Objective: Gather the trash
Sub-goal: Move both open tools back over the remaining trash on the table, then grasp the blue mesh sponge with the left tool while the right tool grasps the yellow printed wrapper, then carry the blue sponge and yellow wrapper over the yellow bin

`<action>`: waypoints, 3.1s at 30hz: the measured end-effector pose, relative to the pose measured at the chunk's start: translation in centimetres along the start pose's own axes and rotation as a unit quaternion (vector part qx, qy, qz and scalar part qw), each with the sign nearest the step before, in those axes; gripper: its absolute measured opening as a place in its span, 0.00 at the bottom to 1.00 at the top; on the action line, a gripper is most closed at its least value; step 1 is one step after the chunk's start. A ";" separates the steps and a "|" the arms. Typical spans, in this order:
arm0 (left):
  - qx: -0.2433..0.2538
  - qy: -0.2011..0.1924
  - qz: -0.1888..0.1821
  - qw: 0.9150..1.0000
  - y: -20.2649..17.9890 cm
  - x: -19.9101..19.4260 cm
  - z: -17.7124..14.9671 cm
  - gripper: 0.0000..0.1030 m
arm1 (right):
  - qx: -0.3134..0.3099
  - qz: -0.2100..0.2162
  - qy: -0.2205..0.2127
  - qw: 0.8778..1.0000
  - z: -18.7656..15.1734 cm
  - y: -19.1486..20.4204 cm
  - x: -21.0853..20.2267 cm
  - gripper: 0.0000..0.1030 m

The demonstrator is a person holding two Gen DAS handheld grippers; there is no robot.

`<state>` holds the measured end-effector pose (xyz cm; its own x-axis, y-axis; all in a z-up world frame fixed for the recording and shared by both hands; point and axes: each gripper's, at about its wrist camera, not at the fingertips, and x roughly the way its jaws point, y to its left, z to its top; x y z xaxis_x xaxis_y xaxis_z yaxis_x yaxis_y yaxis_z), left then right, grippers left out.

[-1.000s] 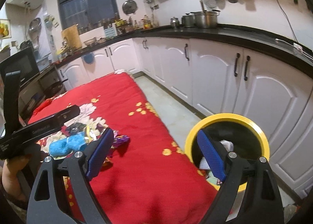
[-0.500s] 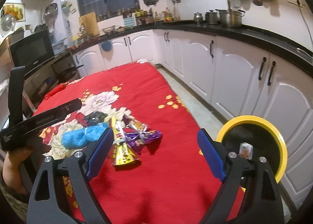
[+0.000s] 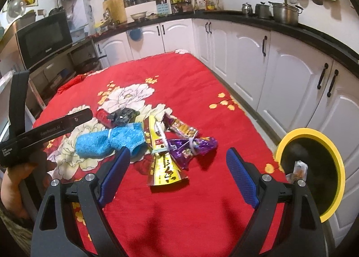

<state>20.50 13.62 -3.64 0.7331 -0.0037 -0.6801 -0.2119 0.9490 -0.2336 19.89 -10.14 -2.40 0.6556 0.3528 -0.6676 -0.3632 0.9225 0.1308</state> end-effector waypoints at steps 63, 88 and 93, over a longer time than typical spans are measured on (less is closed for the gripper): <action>0.049 0.071 -0.103 0.991 -0.3 -1.1 -5.2 0.12 | -0.004 0.072 0.102 0.992 -4.4 1.3 4.2 0.46; 0.103 0.056 -0.155 0.981 -6.9 -3.9 -5.1 0.12 | 0.046 0.026 0.028 0.998 -3.6 -4.5 -3.0 0.46; 0.115 0.051 -0.166 0.978 -9.2 -3.6 -4.5 0.12 | 0.061 0.013 0.014 0.998 -3.5 -6.1 -4.1 0.46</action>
<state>16.95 3.50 -2.17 0.6654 -0.3443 -0.6624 0.1872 0.9359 -0.2984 17.08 -17.81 -3.05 0.6275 0.3731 -0.6834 -0.2951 0.9262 0.2348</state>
